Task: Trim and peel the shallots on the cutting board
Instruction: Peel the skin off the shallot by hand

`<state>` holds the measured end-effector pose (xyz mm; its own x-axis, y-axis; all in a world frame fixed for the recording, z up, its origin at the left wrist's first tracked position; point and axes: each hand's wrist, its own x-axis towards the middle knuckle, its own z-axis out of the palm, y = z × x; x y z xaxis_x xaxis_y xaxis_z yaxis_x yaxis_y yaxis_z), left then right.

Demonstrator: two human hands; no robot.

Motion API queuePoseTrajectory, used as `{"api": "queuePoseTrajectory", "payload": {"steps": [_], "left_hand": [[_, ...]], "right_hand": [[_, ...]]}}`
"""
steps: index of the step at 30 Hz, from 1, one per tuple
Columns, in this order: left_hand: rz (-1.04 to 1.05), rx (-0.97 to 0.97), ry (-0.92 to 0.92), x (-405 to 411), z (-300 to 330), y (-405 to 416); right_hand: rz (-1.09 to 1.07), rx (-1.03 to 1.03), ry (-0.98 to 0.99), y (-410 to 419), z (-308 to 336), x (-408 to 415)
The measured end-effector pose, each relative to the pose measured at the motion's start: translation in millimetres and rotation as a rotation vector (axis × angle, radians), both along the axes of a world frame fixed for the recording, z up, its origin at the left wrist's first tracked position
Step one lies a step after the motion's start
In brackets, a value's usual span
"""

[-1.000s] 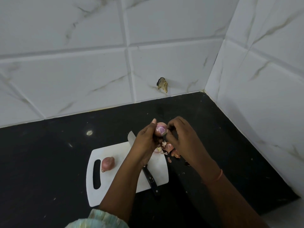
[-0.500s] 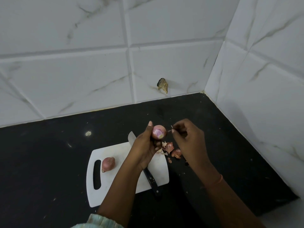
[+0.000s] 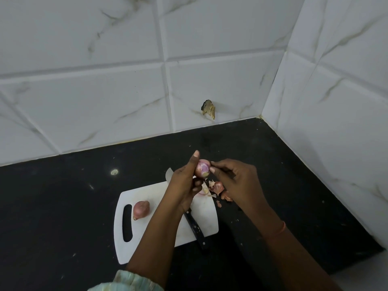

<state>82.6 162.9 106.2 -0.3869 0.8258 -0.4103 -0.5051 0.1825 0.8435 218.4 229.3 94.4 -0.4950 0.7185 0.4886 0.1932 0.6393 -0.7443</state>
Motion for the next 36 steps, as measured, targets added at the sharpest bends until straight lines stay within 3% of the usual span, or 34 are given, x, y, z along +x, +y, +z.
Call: {"api": "queuePoseTrajectory", "payload": {"steps": [11, 15, 20, 24, 28, 33, 36], "left_hand": [[0.023, -0.077, -0.003, 3, 4, -1], [0.024, -0.031, -0.007, 2, 5, -4], [0.022, 0.003, 0.006, -2, 6, -7], [0.010, 0.041, 0.078, -1, 5, -10], [0.023, 0.039, 0.160, -1, 4, -10], [-0.003, 0.058, 0.181, -1, 2, -14], [-0.043, 0.094, 0.209, 0, 3, -17]], "right_hand": [[-0.125, 0.083, -0.009, -8, 0, -7], [-0.095, -0.116, 0.104, -13, 5, -8], [0.069, -0.204, 0.068, -11, 4, -7], [0.087, -0.407, 0.220, -10, 5, -10], [0.023, -0.232, 0.228, -16, 5, -15], [-0.075, 0.065, 0.014, -18, 5, -13], [-0.062, 0.127, -0.103, -15, 7, -15]]}}
